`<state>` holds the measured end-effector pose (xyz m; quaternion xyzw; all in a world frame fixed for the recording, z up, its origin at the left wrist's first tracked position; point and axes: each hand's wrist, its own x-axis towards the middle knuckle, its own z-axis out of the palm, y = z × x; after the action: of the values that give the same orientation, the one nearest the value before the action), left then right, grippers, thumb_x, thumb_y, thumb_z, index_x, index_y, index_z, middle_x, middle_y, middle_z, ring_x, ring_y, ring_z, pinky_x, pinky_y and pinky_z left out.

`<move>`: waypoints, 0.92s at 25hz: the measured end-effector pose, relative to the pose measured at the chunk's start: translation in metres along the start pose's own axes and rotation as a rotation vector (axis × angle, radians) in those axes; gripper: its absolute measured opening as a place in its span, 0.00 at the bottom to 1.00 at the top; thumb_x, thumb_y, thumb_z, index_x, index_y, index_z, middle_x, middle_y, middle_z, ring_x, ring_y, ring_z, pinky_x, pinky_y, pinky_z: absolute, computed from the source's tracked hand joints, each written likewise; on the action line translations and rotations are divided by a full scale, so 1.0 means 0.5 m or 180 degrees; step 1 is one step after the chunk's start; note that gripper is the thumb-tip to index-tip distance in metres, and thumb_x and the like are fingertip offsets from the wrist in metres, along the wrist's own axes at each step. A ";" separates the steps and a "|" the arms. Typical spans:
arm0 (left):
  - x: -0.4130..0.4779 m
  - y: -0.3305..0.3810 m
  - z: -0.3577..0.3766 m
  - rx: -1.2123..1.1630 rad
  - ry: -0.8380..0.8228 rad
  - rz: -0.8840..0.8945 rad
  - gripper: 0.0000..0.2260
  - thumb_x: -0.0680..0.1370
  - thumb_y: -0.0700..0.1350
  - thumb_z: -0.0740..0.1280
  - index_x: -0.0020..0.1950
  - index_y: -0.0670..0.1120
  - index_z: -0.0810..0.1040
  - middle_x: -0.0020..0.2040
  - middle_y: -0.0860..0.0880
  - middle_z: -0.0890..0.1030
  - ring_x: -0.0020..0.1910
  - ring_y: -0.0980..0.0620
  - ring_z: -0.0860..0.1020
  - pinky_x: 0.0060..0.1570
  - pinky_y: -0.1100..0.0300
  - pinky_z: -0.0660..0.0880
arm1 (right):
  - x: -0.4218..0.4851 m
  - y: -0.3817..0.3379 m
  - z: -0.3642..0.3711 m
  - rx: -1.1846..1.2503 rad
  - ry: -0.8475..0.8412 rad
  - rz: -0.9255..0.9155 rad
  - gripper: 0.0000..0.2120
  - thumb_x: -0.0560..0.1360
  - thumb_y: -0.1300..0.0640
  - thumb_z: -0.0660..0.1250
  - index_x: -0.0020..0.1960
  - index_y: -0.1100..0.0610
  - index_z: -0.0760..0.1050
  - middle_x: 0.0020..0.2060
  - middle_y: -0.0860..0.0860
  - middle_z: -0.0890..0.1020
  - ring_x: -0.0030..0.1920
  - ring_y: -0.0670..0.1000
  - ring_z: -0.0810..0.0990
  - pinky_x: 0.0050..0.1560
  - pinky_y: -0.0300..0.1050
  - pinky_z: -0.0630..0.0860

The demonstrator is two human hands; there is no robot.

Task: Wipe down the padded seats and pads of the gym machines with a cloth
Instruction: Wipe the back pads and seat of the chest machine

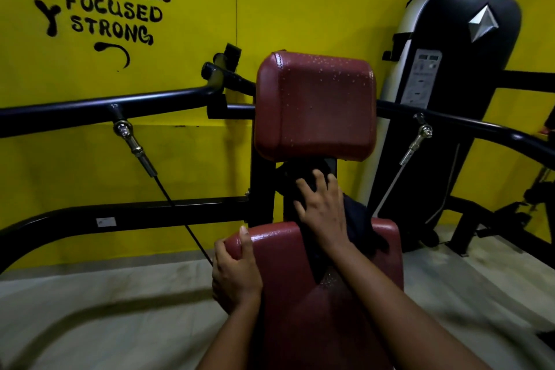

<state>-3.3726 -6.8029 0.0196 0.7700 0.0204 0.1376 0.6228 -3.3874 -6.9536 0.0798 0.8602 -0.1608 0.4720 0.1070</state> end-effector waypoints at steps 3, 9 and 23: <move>0.005 -0.005 0.005 0.0079 -0.0011 -0.0106 0.32 0.72 0.72 0.52 0.57 0.46 0.73 0.55 0.40 0.79 0.55 0.39 0.75 0.50 0.51 0.67 | -0.049 0.003 -0.002 -0.0118 -0.0194 -0.0386 0.18 0.67 0.47 0.60 0.53 0.50 0.79 0.55 0.56 0.80 0.52 0.63 0.79 0.47 0.55 0.79; 0.008 -0.005 0.009 0.0140 -0.0066 -0.0163 0.28 0.74 0.68 0.55 0.57 0.46 0.73 0.56 0.39 0.78 0.55 0.37 0.75 0.48 0.51 0.67 | -0.097 -0.005 -0.044 0.0098 -0.0537 -0.0278 0.22 0.67 0.48 0.55 0.59 0.47 0.71 0.54 0.53 0.80 0.44 0.55 0.80 0.41 0.48 0.77; 0.018 0.088 -0.101 -0.0662 -0.1076 0.0153 0.23 0.80 0.55 0.57 0.72 0.46 0.66 0.71 0.43 0.68 0.68 0.45 0.68 0.62 0.54 0.65 | -0.075 -0.019 -0.207 0.1505 -0.0188 0.0160 0.25 0.69 0.58 0.59 0.66 0.46 0.65 0.64 0.58 0.74 0.56 0.63 0.76 0.55 0.57 0.75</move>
<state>-3.3823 -6.7626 0.0730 0.7139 -0.1172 0.0226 0.6900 -3.4830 -6.9033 0.1026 0.8705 -0.0702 0.4737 -0.1140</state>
